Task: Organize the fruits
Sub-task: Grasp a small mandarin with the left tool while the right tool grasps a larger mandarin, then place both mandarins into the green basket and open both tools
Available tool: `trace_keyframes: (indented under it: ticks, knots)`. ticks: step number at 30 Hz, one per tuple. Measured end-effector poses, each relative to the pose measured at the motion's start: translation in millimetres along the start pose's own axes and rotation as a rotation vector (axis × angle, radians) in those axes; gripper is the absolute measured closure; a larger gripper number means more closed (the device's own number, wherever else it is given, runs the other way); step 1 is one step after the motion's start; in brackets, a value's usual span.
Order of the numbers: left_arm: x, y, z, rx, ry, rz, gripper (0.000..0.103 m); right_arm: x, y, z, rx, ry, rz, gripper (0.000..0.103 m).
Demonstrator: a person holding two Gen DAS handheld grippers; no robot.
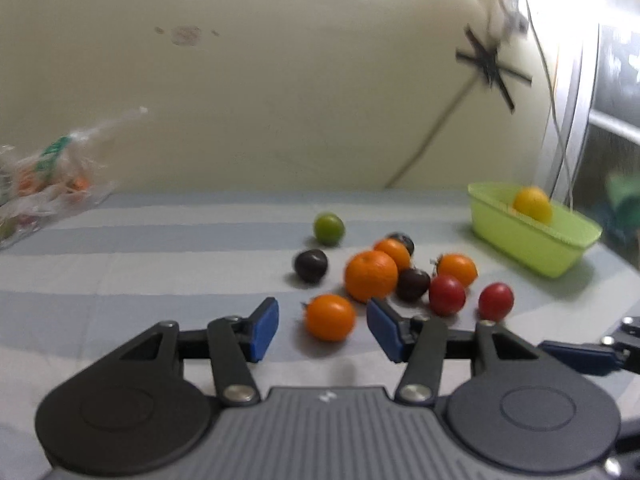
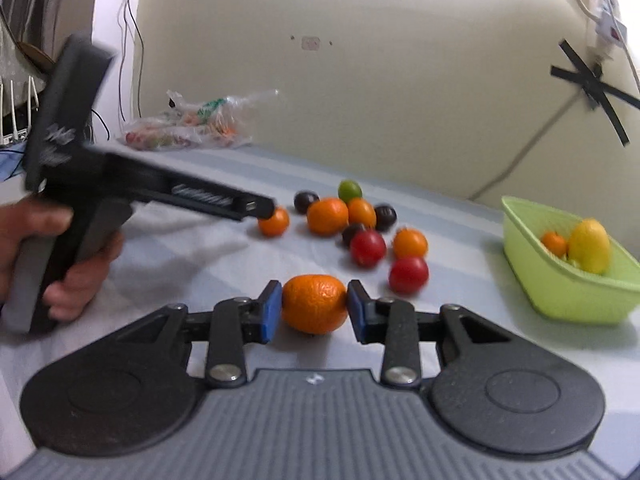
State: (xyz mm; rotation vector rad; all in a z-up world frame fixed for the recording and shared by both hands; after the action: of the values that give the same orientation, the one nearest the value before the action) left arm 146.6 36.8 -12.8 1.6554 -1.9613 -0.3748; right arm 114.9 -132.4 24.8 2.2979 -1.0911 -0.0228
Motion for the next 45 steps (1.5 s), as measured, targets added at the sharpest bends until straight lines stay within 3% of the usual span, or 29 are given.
trace_keyframes:
  ticks: [1, 2, 3, 7, 11, 19, 22, 25, 30, 33, 38, 41, 45]
  knots:
    - [3.1, -7.3, 0.9, -0.032, -0.008, -0.016, 0.058, 0.7, -0.2, 1.5, 0.007, -0.008, -0.005, 0.063]
    - [4.6, -13.7, 1.9, -0.065, -0.017, -0.026, 0.07, 1.0, -0.4, 2.1, 0.009, -0.014, -0.007, 0.063]
    - [6.9, -14.7, 2.3, -0.061, -0.036, -0.046, 0.072, 0.0, -0.6, 2.3, 0.009, -0.009, -0.008, 0.062]
    - [7.6, -8.9, 7.6, -0.055, -0.031, -0.029, 0.073, 1.3, -7.2, 6.6, -0.031, -0.005, 0.013, 0.058]
    - [10.5, 9.8, 18.8, -0.052, 0.024, 0.049, 0.073, 12.2, -13.3, 10.7, -0.061, -0.115, -0.054, 0.06]
    - [46.7, 35.7, 35.4, -0.069, 0.027, 0.18, 0.072, 21.9, 0.9, 14.7, -0.003, -0.179, -0.056, 0.062]
    - [65.8, 29.8, 22.0, -0.061, 0.026, 0.215, 0.072, 34.8, 11.7, 15.0, 0.055, -0.182, -0.002, 0.062]
    - [90.4, 15.5, 1.7, -0.064, 0.035, 0.267, 0.072, 61.7, 20.2, 13.1, 0.112, -0.176, 0.108, 0.061]
    - [148.0, -15.6, -35.0, -0.027, -0.007, 0.335, 0.072, 122.6, 26.0, 12.8, 0.155, -0.223, 0.268, 0.061]
    - [177.6, -42.4, -45.9, -0.05, -0.023, 0.355, 0.072, 157.6, 23.0, 17.5, 0.154, -0.253, 0.36, 0.061]
    - [207.0, -76.3, -50.3, -0.088, -0.053, 0.356, 0.072, 185.1, 11.2, 28.9, 0.145, -0.294, 0.415, 0.06]
    - [214.9, -91.3, -46.7, -0.109, -0.067, 0.343, 0.071, 188.4, 14.7, 29.0, 0.159, -0.309, 0.405, 0.058]
    - [212.3, -96.8, -42.7, -0.113, -0.039, 0.332, 0.071, 191.8, 16.2, 31.1, 0.157, -0.323, 0.405, 0.048]
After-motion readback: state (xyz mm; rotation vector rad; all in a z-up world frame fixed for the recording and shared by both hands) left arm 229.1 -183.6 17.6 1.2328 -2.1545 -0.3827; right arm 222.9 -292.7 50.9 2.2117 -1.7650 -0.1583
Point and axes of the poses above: each gripper's, at about its wrist camera, not at the fingertips, and y roughly against the way its jaws point, x to its right, z to its underside, the point moved 6 cm from there along -y, roughly the way its jaws point, and after that the axes turned 9 degrees about y, right-handed, at the moved point
